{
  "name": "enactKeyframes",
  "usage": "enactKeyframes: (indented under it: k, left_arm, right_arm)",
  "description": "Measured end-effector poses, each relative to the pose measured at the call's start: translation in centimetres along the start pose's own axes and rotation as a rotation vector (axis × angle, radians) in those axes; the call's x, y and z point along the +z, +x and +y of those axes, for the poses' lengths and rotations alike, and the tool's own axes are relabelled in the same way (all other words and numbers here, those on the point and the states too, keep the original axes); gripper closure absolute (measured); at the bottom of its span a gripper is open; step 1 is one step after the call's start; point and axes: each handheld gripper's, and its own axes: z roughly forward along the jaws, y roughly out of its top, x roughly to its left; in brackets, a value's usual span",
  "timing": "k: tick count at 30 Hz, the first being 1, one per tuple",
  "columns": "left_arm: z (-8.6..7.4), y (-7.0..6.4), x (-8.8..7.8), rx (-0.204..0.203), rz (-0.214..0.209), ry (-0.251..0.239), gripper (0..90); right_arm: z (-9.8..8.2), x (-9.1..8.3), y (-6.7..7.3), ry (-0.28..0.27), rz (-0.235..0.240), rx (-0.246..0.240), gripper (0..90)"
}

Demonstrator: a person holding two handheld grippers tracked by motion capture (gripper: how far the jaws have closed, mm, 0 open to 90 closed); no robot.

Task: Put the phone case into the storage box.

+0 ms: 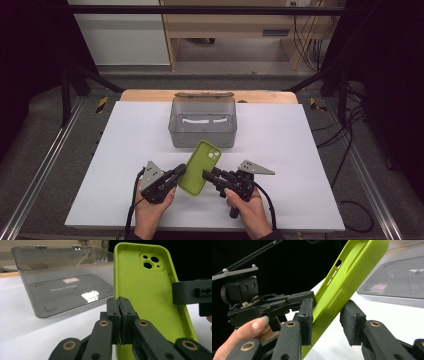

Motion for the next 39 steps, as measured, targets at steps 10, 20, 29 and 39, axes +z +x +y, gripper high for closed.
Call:
enactKeyframes:
  k: [10,20,29,39]
  left_arm:
    - [-0.15,-0.23,0.22,0.005,-0.003,0.009,88.3]
    - [-0.43,-0.31,0.47,0.008,-0.003,0.017,88.3]
    - [-0.56,-0.41,0.61,0.008,-0.007,0.025,88.3]
    - [-0.73,-0.48,0.77,0.002,-0.011,0.027,88.2]
  right_arm:
    - [0.0,-0.2,-0.33,0.002,0.006,0.036,68.0]
    - [0.07,-0.33,-0.26,-0.005,0.035,0.047,75.1]
    - [0.17,-0.43,-0.31,-0.002,0.047,0.049,76.8]
    - [0.24,-0.53,-0.31,0.007,0.048,0.055,77.0]
